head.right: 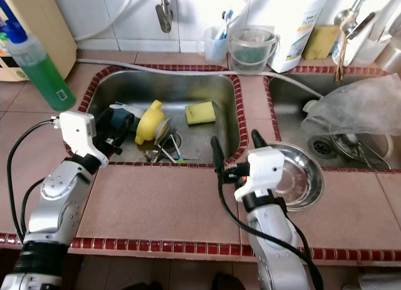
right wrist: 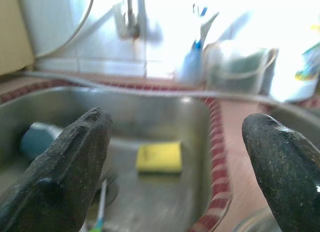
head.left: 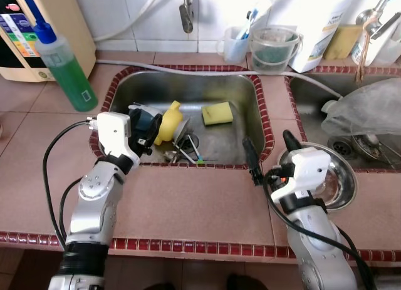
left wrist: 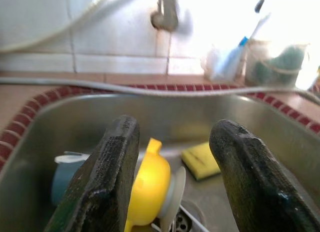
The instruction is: Kitchen organization
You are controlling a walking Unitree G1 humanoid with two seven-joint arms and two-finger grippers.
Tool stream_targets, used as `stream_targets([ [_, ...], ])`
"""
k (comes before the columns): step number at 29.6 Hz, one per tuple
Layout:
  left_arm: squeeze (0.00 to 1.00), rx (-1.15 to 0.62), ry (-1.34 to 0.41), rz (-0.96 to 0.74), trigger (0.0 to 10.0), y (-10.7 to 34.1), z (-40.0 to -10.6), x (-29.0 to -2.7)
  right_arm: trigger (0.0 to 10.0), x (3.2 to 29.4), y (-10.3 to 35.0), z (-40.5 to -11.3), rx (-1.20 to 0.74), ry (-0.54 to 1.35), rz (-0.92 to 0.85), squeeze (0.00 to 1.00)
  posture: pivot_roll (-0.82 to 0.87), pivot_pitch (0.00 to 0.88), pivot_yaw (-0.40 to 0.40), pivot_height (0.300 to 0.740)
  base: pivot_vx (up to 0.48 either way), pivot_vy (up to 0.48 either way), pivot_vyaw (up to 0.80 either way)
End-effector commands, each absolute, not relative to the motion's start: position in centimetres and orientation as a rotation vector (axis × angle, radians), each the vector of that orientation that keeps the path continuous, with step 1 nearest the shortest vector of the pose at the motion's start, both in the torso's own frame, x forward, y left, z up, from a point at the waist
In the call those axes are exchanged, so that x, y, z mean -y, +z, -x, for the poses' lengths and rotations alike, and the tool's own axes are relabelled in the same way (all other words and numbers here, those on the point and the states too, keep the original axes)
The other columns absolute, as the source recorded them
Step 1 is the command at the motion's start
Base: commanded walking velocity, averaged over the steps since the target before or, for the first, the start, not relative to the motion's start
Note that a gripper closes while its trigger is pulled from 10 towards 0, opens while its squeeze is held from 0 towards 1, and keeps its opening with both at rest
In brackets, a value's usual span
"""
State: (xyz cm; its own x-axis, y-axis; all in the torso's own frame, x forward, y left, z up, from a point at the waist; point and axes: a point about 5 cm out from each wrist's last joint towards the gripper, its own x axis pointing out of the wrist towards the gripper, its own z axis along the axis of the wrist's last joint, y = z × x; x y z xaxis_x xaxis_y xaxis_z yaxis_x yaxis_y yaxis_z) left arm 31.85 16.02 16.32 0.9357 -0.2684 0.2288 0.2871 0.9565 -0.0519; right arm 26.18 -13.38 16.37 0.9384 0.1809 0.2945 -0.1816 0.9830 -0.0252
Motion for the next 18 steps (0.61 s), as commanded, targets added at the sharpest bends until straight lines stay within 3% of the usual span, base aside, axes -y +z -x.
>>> stream_targets([
  [1,0.0,0.225,-0.245,0.075,10.0,16.7,-31.5,-16.4,10.0,13.8,16.5,-26.6,0.316,0.147,0.004,0.0,-0.13,0.065,0.038,0.74,0.0,0.0,0.0],
  [18,0.0,0.254,-0.197,0.071,10.0,16.5,-30.7,-15.5,10.0,13.7,15.7,-28.5,0.321,0.051,0.026,0.0,-0.12,0.0,0.034,0.74,0.0,0.0,0.0],
])
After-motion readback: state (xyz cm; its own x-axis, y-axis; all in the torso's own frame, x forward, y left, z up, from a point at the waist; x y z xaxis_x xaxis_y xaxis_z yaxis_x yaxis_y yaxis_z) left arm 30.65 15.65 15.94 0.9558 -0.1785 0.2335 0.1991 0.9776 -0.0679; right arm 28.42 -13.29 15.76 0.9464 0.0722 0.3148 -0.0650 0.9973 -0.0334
